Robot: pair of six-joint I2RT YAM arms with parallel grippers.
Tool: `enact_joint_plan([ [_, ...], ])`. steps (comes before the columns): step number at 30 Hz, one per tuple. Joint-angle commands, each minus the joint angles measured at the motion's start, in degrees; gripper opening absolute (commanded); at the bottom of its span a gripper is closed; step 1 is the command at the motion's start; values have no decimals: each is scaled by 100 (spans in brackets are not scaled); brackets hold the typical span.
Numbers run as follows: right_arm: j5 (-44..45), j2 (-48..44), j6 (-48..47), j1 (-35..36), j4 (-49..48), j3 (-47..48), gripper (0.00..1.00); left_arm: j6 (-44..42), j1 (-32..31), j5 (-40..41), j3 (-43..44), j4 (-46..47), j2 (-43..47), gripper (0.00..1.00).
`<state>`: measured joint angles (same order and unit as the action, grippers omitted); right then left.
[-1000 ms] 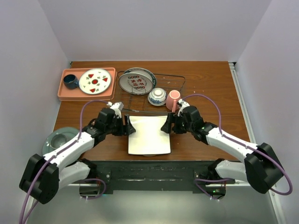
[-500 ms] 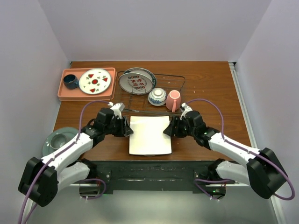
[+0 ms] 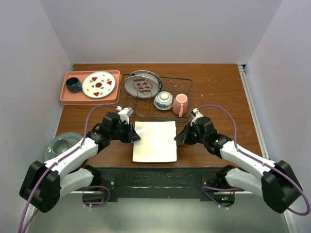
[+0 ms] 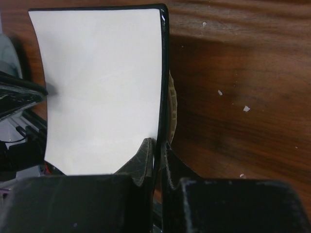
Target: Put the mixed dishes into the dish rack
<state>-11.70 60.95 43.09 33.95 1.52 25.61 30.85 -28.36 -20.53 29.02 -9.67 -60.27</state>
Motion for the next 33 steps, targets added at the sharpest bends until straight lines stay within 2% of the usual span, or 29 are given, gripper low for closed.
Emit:
enact_joint_plan([
  [1,281,-416,-64,32,383,129,0,-70,-73,-144,139,211,-134,16],
  [9,915,-979,-117,32,1166,269,0,-53,-143,49,306,176,-213,21],
  [17,1030,-1182,-73,41,1325,155,0,-35,-301,93,403,334,-415,22],
  [20,1030,-1191,-46,32,1307,129,0,-27,-494,234,394,378,-661,21],
  [23,1153,-1217,32,41,1403,164,0,0,-652,663,429,212,-924,15],
  [24,1162,-1278,50,32,1439,181,0,9,-723,1135,473,107,-977,12],
  [26,1390,-1366,94,32,1527,182,0,-9,-916,1507,614,-140,-1127,11],
  [29,1417,-1507,112,41,1474,182,0,0,-987,1544,632,-53,-1250,9],
  [31,1382,-1498,103,41,1448,190,5,26,-1013,1456,606,61,-1364,6],
  [33,1276,-1463,103,41,1395,182,18,17,-1031,1377,614,97,-1469,3],
])
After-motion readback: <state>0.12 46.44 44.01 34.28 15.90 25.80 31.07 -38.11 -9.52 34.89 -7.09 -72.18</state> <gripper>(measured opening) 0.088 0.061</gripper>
